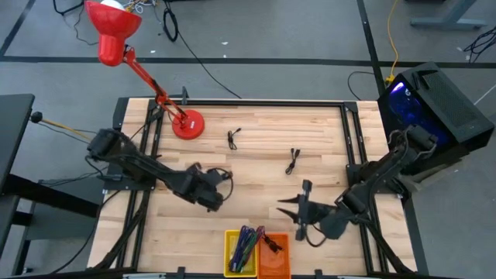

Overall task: Pick & Place USB Port
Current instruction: Put the bottom black USB cable into the orange bin

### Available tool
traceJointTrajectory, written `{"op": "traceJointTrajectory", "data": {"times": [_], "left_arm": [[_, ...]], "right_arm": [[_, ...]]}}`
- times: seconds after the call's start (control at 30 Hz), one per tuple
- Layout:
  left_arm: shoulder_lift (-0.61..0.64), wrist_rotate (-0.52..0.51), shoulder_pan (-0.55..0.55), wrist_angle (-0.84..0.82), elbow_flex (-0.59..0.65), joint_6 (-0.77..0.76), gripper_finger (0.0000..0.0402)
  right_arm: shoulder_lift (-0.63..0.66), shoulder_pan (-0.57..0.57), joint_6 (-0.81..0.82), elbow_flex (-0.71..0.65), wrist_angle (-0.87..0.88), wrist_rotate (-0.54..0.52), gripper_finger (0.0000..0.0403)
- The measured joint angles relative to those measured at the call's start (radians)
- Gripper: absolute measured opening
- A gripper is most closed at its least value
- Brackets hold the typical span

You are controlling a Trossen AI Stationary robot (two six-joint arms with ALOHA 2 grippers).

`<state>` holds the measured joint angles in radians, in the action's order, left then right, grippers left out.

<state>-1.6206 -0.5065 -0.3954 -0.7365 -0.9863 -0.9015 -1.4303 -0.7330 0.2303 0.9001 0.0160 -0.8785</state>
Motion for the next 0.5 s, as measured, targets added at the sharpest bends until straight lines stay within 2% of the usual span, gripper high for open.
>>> {"op": "traceJointTrajectory", "data": {"times": [0.13,0.27,0.37,0.5], "left_arm": [[0.158,-0.192,-0.003,0.046,0.0,0.029,0.0033],[0.295,-0.361,-0.034,0.201,-0.001,0.19,0.0033],[0.358,-0.404,-0.049,0.367,-0.001,0.368,0.0033],[0.366,-0.391,-0.051,0.587,-0.001,0.602,0.0033]], "right_arm": [[0.0,0.056,0.012,0.0,0.03,0.004,0.0104],[0.0,0.118,-0.083,0.0,-0.031,0.006,0.0104],[0.0,0.171,-0.222,0.0,-0.173,0.041,0.0104],[0.006,0.278,-0.381,0.0,-0.403,0.259,0.0104]]}}
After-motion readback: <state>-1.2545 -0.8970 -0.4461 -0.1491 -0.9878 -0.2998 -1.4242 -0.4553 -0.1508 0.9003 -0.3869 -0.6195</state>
